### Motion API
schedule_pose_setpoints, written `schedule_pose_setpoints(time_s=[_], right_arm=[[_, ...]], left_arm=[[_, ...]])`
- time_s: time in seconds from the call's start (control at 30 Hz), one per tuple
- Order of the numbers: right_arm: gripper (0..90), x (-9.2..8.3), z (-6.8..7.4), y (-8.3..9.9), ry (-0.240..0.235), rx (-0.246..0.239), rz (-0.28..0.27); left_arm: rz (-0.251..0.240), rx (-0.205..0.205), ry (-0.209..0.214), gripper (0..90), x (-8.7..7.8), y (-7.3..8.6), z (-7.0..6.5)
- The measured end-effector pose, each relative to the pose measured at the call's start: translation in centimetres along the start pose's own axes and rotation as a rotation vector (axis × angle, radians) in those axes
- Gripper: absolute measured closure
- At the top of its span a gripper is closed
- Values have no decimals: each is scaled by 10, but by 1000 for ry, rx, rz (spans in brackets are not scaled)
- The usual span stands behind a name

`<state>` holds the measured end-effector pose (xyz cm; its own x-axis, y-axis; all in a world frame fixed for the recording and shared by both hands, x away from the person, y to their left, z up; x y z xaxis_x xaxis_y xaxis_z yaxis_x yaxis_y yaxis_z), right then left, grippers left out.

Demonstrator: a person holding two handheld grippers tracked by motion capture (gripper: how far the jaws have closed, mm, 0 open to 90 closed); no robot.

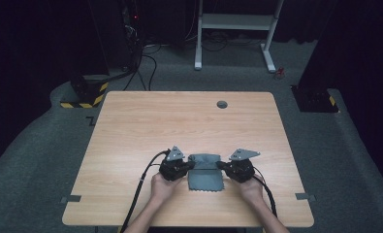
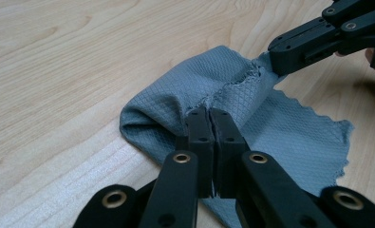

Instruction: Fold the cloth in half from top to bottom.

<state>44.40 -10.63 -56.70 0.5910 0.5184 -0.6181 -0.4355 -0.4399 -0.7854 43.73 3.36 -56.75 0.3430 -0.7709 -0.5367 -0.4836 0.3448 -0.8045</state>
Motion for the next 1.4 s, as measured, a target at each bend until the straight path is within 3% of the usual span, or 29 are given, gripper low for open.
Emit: schedule_pose_setpoints(time_s=[0.4, 0.6, 1.4], right_arm=[[893, -5, 6, 6, -24, 6, -4], [892, -8, 8, 10, -26, 13, -7], [891, -16, 21, 23, -45, -8, 3]], left_arm=[[20, 10, 9, 883, -2, 7, -8], [40, 44, 5, 883, -3, 8, -14], [33, 37, 16, 883, -5, 25, -26]])
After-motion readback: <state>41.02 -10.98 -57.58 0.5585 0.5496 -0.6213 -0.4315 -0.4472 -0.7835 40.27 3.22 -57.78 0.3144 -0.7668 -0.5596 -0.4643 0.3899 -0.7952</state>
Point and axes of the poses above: each handheld gripper's, and its own axes: x roughly forward along the jaws, y roughly out of its underside, z roughly to its left, the point moved 10 cm from there along x, roughly forward along the jaws, and after that the axes turned 10 degrees about y, right-handed, at the moved point
